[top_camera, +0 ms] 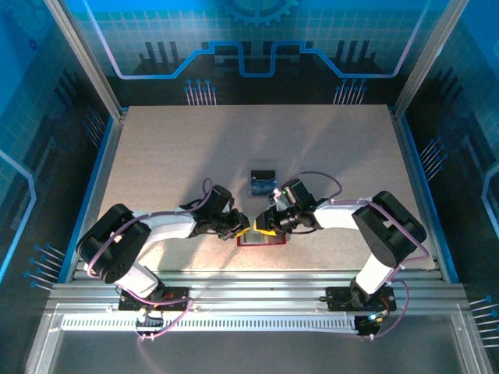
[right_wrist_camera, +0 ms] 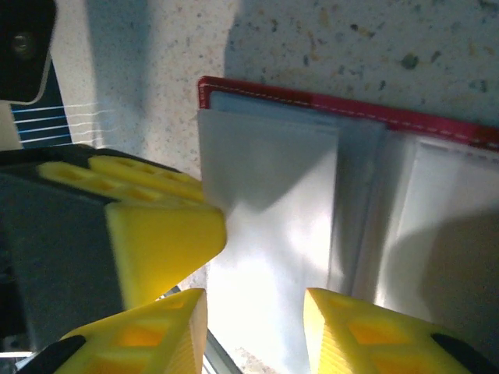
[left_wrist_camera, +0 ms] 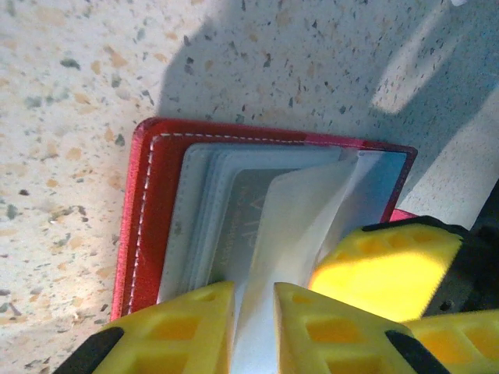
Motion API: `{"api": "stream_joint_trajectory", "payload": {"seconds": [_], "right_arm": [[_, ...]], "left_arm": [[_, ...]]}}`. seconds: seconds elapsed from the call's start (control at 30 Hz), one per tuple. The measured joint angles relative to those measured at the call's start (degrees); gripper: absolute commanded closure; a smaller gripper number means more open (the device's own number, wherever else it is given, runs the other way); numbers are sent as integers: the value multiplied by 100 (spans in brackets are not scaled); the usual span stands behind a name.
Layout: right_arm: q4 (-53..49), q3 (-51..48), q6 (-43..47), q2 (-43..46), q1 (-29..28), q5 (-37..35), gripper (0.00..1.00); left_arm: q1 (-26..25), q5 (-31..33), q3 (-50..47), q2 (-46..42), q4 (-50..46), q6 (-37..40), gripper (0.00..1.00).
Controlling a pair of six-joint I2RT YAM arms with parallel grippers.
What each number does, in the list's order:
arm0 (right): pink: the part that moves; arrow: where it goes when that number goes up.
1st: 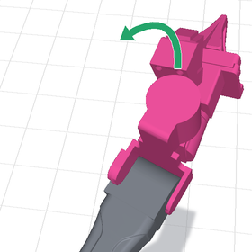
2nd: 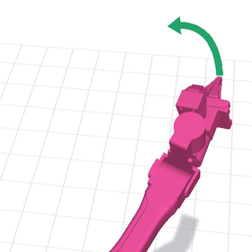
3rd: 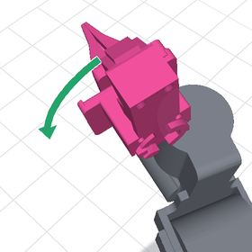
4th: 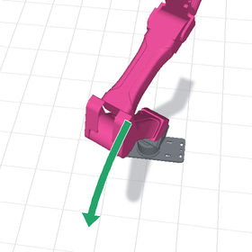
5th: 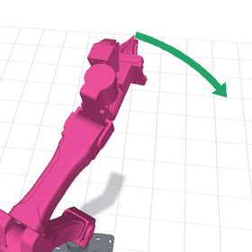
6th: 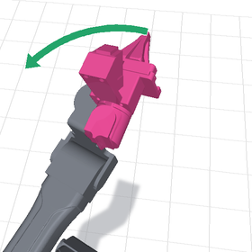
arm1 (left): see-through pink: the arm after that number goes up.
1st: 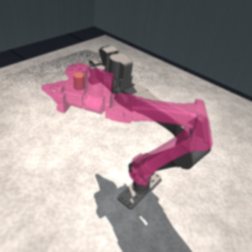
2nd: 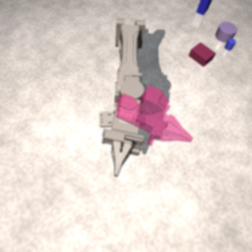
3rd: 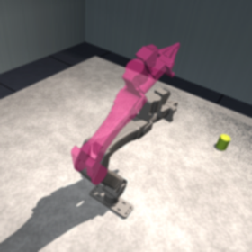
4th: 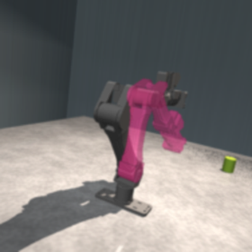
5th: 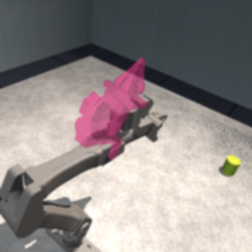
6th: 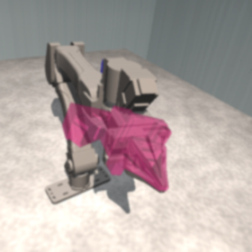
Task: Take the credit cards out of the card holder
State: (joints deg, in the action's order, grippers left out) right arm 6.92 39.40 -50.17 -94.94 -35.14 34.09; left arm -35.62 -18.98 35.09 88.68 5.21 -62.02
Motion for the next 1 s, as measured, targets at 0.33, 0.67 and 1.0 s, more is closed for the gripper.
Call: {"api": "stream_joint_trajectory", "payload": {"seconds": [0.33,0.67,1.0], "right_arm": [[-577,46,70,922,146,-245,60],[-1290,48,332,1556,457,-479,59],[-1816,46,592,2033,844,-579,58]], "left_arm": [[0,-2,33,-2,-59,46,78],[0,-42,452,-234,-363,116,72],[-168,-87,1060,-122,-619,262,67]]}}
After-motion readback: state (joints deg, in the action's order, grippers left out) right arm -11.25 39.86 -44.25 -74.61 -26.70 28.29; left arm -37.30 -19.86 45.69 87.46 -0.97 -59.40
